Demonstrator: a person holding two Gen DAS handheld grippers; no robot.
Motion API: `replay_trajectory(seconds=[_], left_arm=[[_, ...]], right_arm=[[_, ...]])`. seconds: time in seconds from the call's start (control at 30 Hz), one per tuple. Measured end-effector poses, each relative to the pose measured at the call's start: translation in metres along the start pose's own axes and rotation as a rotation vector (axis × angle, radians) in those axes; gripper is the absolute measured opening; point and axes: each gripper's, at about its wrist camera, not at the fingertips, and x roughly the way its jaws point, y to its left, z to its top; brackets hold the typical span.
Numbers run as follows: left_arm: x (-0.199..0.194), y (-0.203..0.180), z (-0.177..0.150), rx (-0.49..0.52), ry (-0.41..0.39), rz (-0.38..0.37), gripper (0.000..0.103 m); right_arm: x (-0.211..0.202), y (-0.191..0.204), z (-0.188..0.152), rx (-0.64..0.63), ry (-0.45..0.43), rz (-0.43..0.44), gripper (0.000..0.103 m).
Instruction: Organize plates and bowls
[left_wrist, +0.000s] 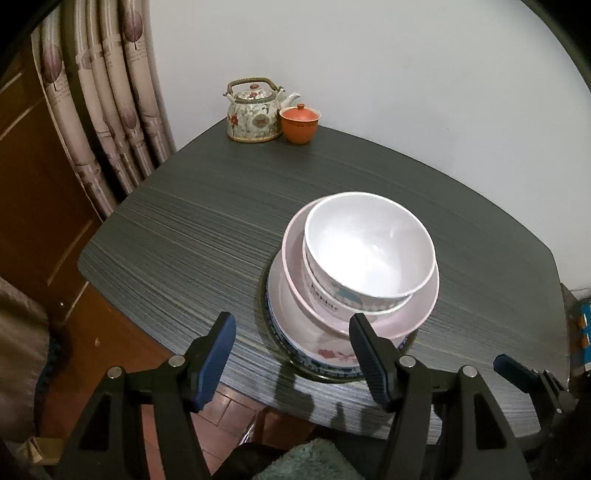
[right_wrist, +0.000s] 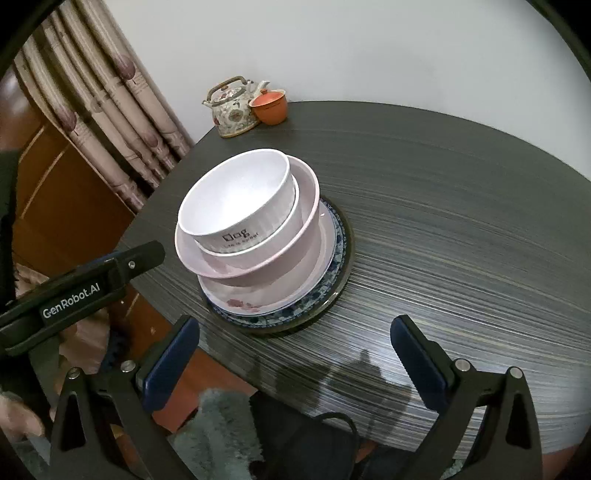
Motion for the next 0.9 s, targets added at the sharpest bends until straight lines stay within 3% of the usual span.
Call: replay_trajectory(seconds=[0.5,0.9], left_arm=[[0.007,-0.011,-0.01,0.045,-0.008,0.05,0.065],[0.013,-0.008,-0.013,0.04,0.018,0.041,0.065]], right_arm=[[0.014,-0.002,-0.018,-0.002,0.017,-0.03,0.103],[0.021,0.001,-0.018,-0.004,0.039,-0.025,0.103]])
